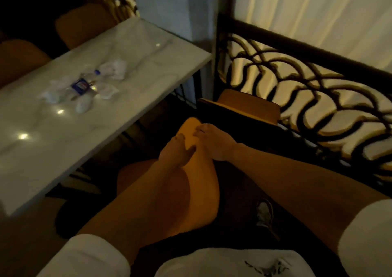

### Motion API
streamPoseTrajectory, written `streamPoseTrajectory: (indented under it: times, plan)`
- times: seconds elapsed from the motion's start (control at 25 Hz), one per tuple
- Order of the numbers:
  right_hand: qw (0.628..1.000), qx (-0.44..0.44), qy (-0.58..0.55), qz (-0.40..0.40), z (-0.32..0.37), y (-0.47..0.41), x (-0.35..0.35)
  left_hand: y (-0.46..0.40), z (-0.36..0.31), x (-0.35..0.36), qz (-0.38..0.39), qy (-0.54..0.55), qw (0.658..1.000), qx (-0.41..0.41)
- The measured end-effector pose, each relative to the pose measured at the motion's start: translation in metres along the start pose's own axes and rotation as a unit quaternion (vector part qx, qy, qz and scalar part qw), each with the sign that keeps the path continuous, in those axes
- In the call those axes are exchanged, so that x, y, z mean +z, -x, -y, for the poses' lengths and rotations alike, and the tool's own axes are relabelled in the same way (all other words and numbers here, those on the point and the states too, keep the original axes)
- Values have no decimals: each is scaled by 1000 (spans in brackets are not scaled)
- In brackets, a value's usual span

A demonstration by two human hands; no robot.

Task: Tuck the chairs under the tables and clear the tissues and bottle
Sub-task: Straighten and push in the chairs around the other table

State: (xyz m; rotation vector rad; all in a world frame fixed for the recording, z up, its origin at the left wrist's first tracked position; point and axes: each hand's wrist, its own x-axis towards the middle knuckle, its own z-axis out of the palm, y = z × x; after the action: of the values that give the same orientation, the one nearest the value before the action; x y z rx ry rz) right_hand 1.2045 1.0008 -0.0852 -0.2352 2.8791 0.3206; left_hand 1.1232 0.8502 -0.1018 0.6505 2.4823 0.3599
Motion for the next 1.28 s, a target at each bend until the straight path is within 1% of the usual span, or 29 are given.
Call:
streamPoseTrajectory:
  times: [0.12,0.2,0.28,0.32,0.4,0.44,0.52,0.6,0.64,0.68,0.72,0.8,0.88,0.96,1.04,1.16,1.24,1.28]
  plan:
    - [997,-81,3,-3,-22,-30,2,-4,-4,7,-22,22,996,-78]
    - [988,-153,-13,-10,-32,-39,7,1,-13,18,-35,52,986,-153]
    - [977,-211,-24,5,-37,-36,15,11,-25,38,-51,54,976,-204]
    - [973,-228,-24,16,-39,-34,18,12,-27,54,-64,38,973,-220]
    - [965,-259,-18,35,-47,-31,23,11,-26,87,-91,26,971,-220]
    - [962,-269,-12,42,-50,-31,22,15,-32,92,-100,28,969,-225]
    - [956,-289,-3,47,-55,-32,17,31,-55,86,-82,84,963,-243]
    - [955,-291,-1,55,-57,-34,15,42,-64,92,-78,191,953,-222]
    - [956,-287,5,53,-56,-33,16,48,-68,96,-82,253,934,-238]
    - [956,-288,13,47,-53,-31,18,54,-74,97,-93,291,912,-273]
    - [956,-290,18,44,-51,-30,21,57,-79,100,-123,287,908,-278]
    - [955,-292,18,54,-51,-32,25,62,-85,107,-86,222,930,-280]
    - [950,-307,18,53,-53,-34,23,65,-90,110,-51,218,929,-296]
    - [940,-336,26,47,-59,-40,18,61,-95,112,-53,206,923,-320]
    - [932,-361,27,26,-64,-46,17,58,-102,116,-74,201,911,-352]
    - [919,-391,43,15,-69,-60,17,57,-114,116,-101,196,883,-414]
    - [904,-419,83,20,-72,-72,15,59,-123,118,-122,194,860,-455]
    - [895,-431,111,18,-71,-78,14,62,-128,121,-127,175,856,-469]
